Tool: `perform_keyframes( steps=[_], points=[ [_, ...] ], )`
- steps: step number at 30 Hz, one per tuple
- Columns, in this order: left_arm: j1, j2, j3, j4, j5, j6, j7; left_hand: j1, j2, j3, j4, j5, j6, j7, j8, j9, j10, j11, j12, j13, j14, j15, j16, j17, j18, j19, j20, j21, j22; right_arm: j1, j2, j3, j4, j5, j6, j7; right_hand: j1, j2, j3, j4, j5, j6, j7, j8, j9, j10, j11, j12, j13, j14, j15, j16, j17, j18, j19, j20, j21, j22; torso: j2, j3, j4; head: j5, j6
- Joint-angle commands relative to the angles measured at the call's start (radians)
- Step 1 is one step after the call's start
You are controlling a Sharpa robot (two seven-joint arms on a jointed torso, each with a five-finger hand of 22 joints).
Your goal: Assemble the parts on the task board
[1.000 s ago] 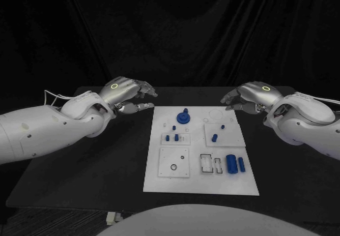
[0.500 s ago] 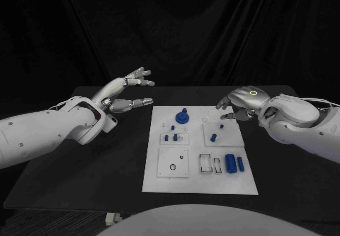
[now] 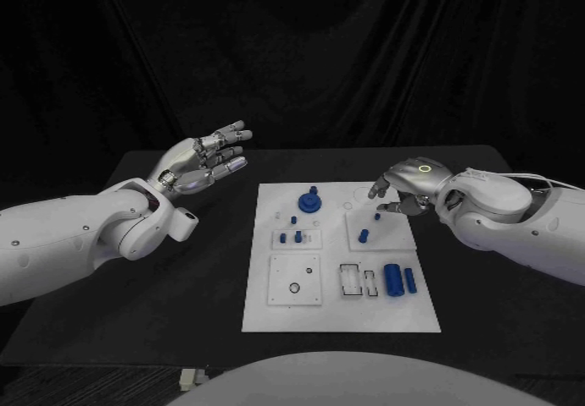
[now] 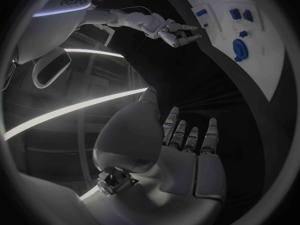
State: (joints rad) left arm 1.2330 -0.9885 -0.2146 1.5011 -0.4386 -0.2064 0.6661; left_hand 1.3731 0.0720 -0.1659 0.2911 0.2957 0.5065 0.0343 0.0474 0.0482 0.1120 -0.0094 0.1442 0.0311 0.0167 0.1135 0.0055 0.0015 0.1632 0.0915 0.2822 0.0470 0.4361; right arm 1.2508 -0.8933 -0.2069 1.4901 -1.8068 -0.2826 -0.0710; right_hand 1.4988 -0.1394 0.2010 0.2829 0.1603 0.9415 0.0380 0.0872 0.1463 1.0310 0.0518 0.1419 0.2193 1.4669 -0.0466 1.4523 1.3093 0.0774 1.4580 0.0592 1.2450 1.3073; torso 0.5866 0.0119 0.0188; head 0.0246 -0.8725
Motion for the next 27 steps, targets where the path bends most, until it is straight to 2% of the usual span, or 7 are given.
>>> perform_keyframes(
  steps=[1,4,5,11,15,21,27],
  points=[
    [-0.004,0.002,0.001,0.004,0.068,-0.008,0.075,0.013,0.0,-0.017,0.001,0.024,0.017,0.008,0.001,0.002,0.012,0.016,0.023,0.003,0.018,0.023,0.003,0.007,0.015,0.047,0.01,0.014,0.051,-0.009,0.005,0.001,-0.011,-0.015,0.036,-0.015,-0.002,-0.017,0.026,0.001,0.043,0.008,-0.001,0.007,0.0,0.003,-0.002,-0.005,-0.006,0.076,-0.003,-0.003,0.147,-0.01,0.0,0.0,-0.005,0.175,0.001,-0.0017,-0.0004,-0.004,0.0],
    [-0.005,0.003,0.001,0.005,0.082,-0.017,0.077,0.013,0.0,-0.02,0.001,0.026,0.014,0.008,0.0,0.001,0.013,0.017,0.025,0.003,0.02,0.024,0.003,0.007,0.013,0.05,0.01,0.014,0.048,-0.016,0.01,0.001,-0.021,-0.015,0.042,-0.017,-0.009,-0.029,0.054,0.001,0.078,0.008,-0.003,0.007,0.0,0.008,-0.002,-0.005,-0.012,0.075,-0.003,-0.004,0.145,-0.01,-0.002,0.0,-0.006,0.175,0.0,-0.0018,-0.0006,-0.003,0.0],
    [-0.006,0.003,0.001,0.006,0.085,-0.019,0.077,0.014,0.001,-0.02,0.001,0.027,0.013,0.008,0.0,0.001,0.012,0.017,0.025,0.003,0.02,0.025,0.003,0.007,0.013,0.051,0.011,0.014,0.046,-0.018,0.011,0.001,-0.024,-0.015,0.044,-0.018,-0.012,-0.032,0.063,0.001,0.088,0.009,-0.003,0.007,0.001,0.01,-0.002,-0.004,-0.014,0.074,-0.003,-0.004,0.144,-0.01,-0.003,0.001,-0.007,0.174,0.0,-0.0005,-0.001,-0.002,0.0],
    [-0.008,0.005,0.001,0.008,0.095,-0.016,0.082,0.028,0.011,-0.021,0.0,0.045,0.004,0.009,-0.001,0.0,0.006,0.018,0.024,0.002,0.014,0.024,0.001,0.006,0.004,0.04,0.011,0.003,0.006,-0.029,0.017,0.001,-0.04,-0.015,0.05,-0.019,-0.02,-0.037,0.073,0.002,0.096,0.007,0.002,0.006,0.001,0.011,0.0,-0.005,-0.016,0.073,-0.002,-0.007,0.14,-0.008,-0.005,0.001,-0.013,0.173,-0.001,0.0019,-0.0025,0.0,0.0],
    [-0.008,0.007,0.001,0.008,0.097,-0.009,0.08,0.044,0.019,-0.023,-0.002,0.065,0.004,0.011,-0.001,0.0,0.003,0.02,0.024,0.002,0.012,0.021,0.001,0.005,-0.001,0.035,0.01,-0.002,-0.009,-0.033,0.02,0.001,-0.045,-0.015,0.049,-0.018,-0.022,-0.038,0.074,0.002,0.096,0.006,0.002,0.006,0.001,0.011,0.0,-0.005,-0.016,0.072,-0.001,-0.009,0.138,-0.008,-0.006,0.001,-0.014,0.172,0.0,0.0021,-0.0026,0.001,0.0],
    [-0.009,0.01,0.001,0.004,0.098,0.006,0.072,0.09,0.028,-0.025,-0.006,0.108,0.008,0.017,0.0,0.001,-0.002,0.025,0.026,0.002,0.018,0.033,0.003,0.007,-0.008,0.045,0.012,0.0,-0.011,-0.038,0.028,0.001,-0.056,-0.012,0.051,-0.021,-0.043,-0.045,0.093,0.0,0.061,0.016,0.005,0.013,0.007,0.023,-0.001,0.005,-0.015,0.07,-0.001,-0.015,0.13,-0.007,-0.009,0.001,-0.02,0.171,0.0,0.0019,-0.0015,0.002,0.0],
    [-0.012,0.014,0.001,0.001,0.098,0.018,0.066,0.098,0.03,-0.027,-0.005,0.115,0.004,0.019,0.0,0.001,-0.001,0.029,0.029,0.002,0.019,0.039,0.003,0.007,-0.012,0.045,0.012,-0.001,-0.021,-0.044,0.036,0.001,-0.069,0.001,0.049,-0.022,-0.047,-0.047,0.099,-0.002,0.05,0.021,0.006,0.016,0.01,0.029,-0.001,0.009,-0.014,0.066,-0.002,-0.025,0.119,-0.005,-0.013,0.001,-0.029,0.168,-0.001,0.0017,-0.0017,0.007,0.0]
  ],
)
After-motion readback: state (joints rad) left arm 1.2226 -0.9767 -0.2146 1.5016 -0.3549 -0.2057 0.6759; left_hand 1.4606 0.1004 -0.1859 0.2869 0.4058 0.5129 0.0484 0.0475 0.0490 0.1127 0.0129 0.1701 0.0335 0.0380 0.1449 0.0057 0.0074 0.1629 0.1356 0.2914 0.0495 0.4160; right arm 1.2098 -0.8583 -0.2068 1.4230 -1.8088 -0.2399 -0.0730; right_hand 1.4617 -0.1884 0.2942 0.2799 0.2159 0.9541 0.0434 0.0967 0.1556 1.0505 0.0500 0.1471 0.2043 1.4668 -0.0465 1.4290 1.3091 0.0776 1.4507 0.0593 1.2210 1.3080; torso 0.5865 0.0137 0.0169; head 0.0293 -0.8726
